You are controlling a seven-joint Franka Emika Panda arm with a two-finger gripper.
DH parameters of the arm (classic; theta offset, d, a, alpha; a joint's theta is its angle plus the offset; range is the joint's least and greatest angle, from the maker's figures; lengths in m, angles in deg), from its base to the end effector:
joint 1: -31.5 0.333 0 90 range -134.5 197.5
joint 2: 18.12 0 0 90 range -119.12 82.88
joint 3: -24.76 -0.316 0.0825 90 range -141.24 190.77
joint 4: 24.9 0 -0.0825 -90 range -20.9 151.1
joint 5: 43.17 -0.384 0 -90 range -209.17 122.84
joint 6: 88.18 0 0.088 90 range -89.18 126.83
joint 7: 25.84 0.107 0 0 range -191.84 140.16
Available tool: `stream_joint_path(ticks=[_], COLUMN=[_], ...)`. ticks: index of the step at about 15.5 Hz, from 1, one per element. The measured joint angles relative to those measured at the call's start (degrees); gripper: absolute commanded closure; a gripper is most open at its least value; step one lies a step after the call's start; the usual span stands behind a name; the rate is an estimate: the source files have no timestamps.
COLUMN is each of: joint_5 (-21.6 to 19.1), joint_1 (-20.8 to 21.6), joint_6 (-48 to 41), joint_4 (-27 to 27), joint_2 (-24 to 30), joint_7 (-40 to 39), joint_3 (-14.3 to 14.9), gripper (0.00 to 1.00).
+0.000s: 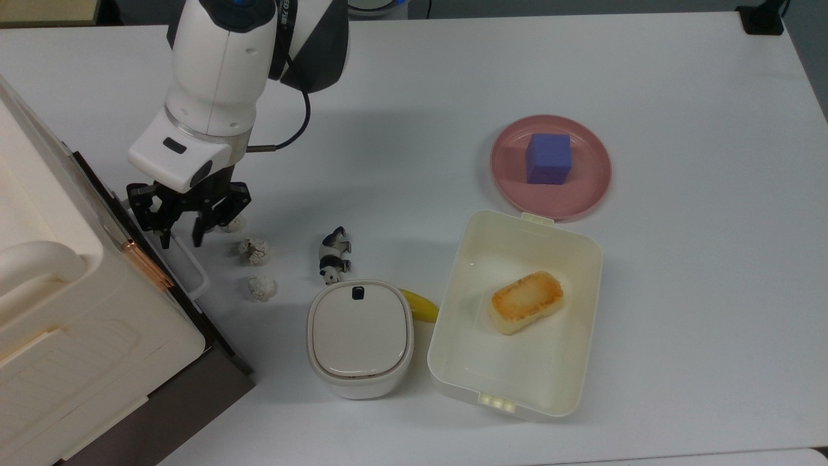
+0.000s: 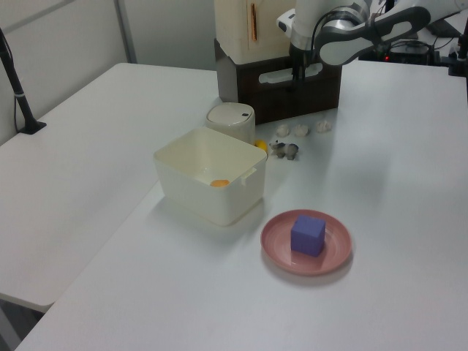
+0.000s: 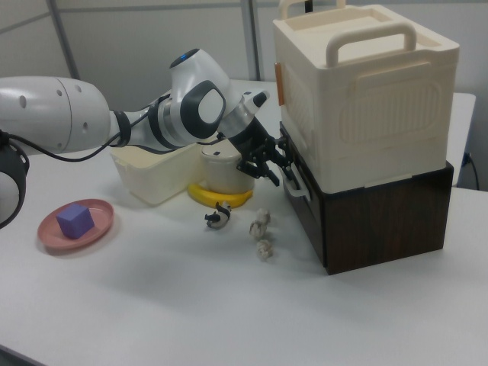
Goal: Slide open the drawer
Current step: 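Hook the drawer handle and pull the drawer outward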
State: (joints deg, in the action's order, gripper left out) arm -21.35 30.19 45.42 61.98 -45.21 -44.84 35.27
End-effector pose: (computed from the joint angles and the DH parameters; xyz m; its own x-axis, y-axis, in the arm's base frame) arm 0.7083 -0.1317 0.4311 0.9103 0.3949 0.1242 0.2920 -0.8253 0.4834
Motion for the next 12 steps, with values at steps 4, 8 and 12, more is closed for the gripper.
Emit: stream_joint_path(ticks=[4, 8, 12], joint_5=[0.1, -0.3, -5.6], joint_1=[0.2, 2.4, 9.3], joint_6=[-0.5, -5.7, -17.3], joint_4=[-0.2, 0.2, 2.6], joint_2=[0.1, 1.3, 5.5], joint_7=[-1.9, -1.6, -0.6], joint_3=[0.2, 0.2, 0.1], gripper=[0.99, 0.99, 0.96])
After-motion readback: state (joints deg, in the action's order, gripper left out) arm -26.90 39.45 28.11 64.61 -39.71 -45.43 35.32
